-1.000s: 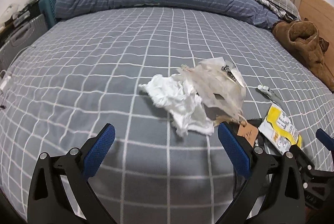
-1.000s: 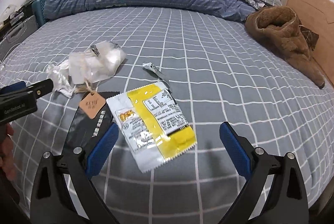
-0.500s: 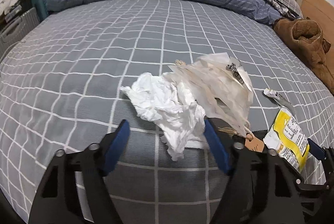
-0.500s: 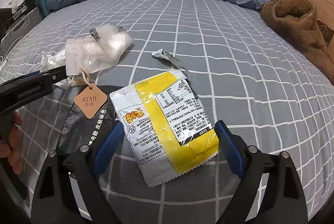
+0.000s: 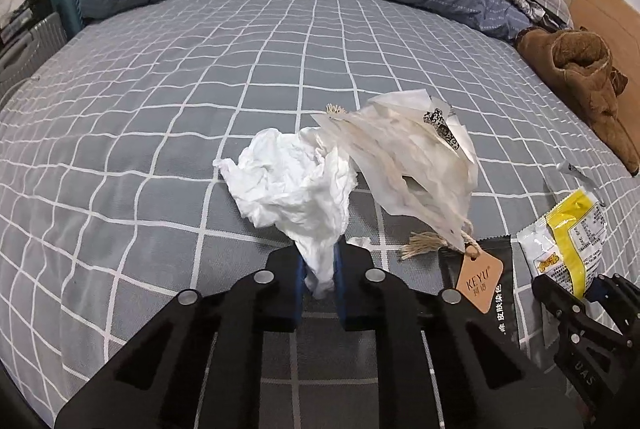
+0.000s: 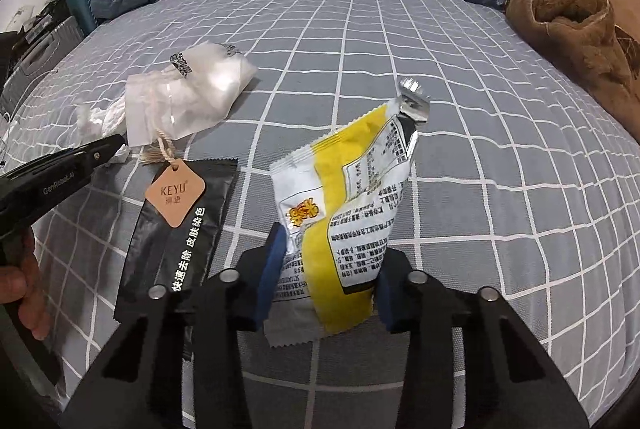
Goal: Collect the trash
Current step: 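Lift the tissue and snack wrapper and carry them toward the bin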
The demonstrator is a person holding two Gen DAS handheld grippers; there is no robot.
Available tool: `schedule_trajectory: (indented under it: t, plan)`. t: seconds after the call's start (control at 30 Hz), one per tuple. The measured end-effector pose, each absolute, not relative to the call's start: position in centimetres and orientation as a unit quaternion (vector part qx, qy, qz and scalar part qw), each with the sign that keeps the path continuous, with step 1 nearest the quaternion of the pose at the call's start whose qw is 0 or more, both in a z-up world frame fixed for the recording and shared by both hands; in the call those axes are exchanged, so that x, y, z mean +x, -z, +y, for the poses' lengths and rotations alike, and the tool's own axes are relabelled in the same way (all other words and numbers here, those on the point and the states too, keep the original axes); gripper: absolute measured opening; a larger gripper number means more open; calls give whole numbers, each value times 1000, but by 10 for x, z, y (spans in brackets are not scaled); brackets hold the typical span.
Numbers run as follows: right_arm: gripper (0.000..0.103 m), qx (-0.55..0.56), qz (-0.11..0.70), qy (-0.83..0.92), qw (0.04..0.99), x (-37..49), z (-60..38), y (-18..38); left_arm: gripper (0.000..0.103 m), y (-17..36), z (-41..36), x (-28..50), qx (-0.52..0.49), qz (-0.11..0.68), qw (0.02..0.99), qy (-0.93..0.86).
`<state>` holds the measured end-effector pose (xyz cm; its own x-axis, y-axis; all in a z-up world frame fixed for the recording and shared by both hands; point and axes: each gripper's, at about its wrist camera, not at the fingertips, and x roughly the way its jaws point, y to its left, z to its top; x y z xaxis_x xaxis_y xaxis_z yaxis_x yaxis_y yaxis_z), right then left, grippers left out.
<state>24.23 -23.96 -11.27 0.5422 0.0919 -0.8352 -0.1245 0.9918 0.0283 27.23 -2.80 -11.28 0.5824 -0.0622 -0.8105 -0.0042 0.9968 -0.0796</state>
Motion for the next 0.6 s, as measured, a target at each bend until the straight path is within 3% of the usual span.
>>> schedule_trajectory:
  t: [0.13,0.6]
  plan:
    - [30,-15,469,-59,881,241,-241,109,10,108,-27,266,-38,453,891,21]
    - [29,-15,431,-60,900,219,-232,78,10,75,-17,218,-38,424,904,32]
